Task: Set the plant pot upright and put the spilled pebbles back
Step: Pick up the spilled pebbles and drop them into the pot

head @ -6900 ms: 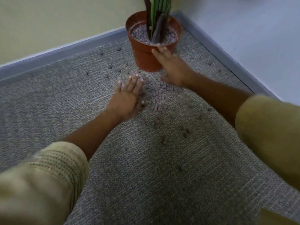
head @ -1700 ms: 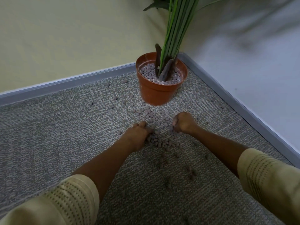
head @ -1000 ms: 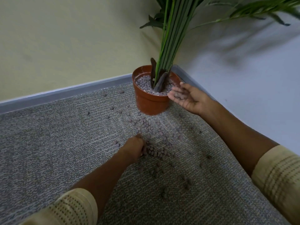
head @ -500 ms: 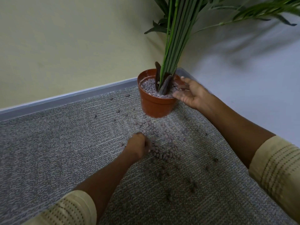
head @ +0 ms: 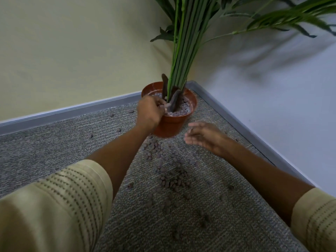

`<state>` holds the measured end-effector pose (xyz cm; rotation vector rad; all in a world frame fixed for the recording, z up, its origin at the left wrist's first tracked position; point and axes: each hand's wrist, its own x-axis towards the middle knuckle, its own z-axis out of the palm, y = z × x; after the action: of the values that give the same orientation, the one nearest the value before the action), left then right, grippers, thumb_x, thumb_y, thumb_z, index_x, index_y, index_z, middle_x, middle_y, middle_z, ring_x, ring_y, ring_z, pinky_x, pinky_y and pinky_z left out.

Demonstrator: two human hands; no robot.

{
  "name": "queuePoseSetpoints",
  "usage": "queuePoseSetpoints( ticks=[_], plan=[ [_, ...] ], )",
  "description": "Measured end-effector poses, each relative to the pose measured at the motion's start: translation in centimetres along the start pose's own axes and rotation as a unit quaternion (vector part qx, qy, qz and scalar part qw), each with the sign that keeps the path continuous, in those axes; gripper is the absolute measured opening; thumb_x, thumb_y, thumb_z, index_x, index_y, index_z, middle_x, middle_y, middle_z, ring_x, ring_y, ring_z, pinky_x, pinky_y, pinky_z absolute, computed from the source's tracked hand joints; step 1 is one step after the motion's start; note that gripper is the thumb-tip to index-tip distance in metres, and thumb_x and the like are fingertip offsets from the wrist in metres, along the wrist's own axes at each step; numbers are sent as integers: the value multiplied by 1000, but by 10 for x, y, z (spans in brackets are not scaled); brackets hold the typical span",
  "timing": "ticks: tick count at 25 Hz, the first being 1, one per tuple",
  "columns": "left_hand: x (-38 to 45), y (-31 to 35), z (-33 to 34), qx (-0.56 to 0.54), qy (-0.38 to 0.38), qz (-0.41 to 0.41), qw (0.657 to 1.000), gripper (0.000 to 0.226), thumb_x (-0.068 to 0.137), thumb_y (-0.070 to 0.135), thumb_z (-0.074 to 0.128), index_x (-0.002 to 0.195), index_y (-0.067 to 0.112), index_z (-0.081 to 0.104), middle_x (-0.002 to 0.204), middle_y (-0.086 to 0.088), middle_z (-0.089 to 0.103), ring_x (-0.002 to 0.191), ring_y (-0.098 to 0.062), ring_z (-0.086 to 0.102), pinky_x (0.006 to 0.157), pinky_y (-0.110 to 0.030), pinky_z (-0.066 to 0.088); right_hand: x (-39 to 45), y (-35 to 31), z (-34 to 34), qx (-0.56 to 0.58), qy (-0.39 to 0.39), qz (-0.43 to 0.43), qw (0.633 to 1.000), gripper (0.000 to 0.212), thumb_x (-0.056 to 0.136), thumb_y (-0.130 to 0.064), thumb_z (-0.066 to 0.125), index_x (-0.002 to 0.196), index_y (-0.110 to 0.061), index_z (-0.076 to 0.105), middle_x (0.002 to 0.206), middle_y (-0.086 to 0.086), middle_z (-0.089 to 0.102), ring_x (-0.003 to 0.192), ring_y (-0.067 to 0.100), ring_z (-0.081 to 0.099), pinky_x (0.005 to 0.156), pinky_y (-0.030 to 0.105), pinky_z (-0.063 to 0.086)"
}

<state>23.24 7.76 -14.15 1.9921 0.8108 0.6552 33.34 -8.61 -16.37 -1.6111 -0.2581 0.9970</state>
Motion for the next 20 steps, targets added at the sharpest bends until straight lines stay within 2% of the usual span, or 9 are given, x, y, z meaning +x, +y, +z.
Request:
queuePoseSetpoints(
  ticks=[2,6,9,11,12,14,15,17,20],
  plan=[
    [3,-3,6,17,-3,-15,1000,27,80,9,71,107,8,70,105,-14,72,94,-22,67,88,-31,54,-1,4,2,-32,-28,14,999,39,86,9,55,123,-4,48,95,20,62,82,27,66,69,31,61],
    [2,-7,9,-21,11,-36,999,35,84,3,63,117,11,62,80,-1,62,75,-18,60,66,-24,52,2,16,8,-127,-60,19,990,45,84,12,57,126,-2,48,108,25,58,95,32,63,81,38,57],
    [-11,-17,7,-70,60,-42,995,29,86,-3,49,107,11,64,73,1,58,70,-21,59,68,-33,53,4,21,9,-238,-42,-9,970,40,82,12,58,121,3,54,101,22,59,86,27,63,78,35,56],
    [-33,-32,6,-17,78,-23,997,26,86,0,47,99,11,66,78,-1,63,65,-13,55,63,-26,49,4,26,9,-341,-27,-24,939,37,80,9,62,116,1,60,98,17,61,84,23,63,75,32,58],
    [-44,-42,5,11,70,-16,997,24,87,1,47,95,11,67,79,-1,64,60,-9,54,59,-20,48,3,29,9,-387,-24,-28,921,35,79,7,64,113,-2,63,98,15,62,84,21,62,67,24,59],
    [-67,-61,4,74,13,-14,997,22,88,2,49,94,11,68,84,-3,66,59,-7,57,55,-13,47,2,37,12,-450,-30,-33,892,33,77,5,66,108,-7,68,98,11,64,80,17,60,50,17,52],
    [-78,-69,4,115,-28,-13,993,22,89,4,50,97,11,68,92,-7,66,66,-12,61,60,-18,51,2,43,14,-482,-34,-45,874,32,77,4,67,106,-8,69,102,10,65,82,17,61,55,20,51],
    [-98,-81,5,202,-129,8,971,24,89,8,51,107,12,67,109,-13,62,89,-24,63,78,-30,53,5,56,18,-551,-32,-88,829,30,77,5,65,103,-10,71,113,7,67,98,19,62,77,24,49],
    [-123,-88,13,320,-303,71,895,42,87,15,55,128,21,54,132,-12,47,115,-31,53,97,-38,47,4,76,24,-589,-7,-132,798,26,80,-1,63,100,-16,71,120,8,61,111,25,58,92,31,45]
  ],
)
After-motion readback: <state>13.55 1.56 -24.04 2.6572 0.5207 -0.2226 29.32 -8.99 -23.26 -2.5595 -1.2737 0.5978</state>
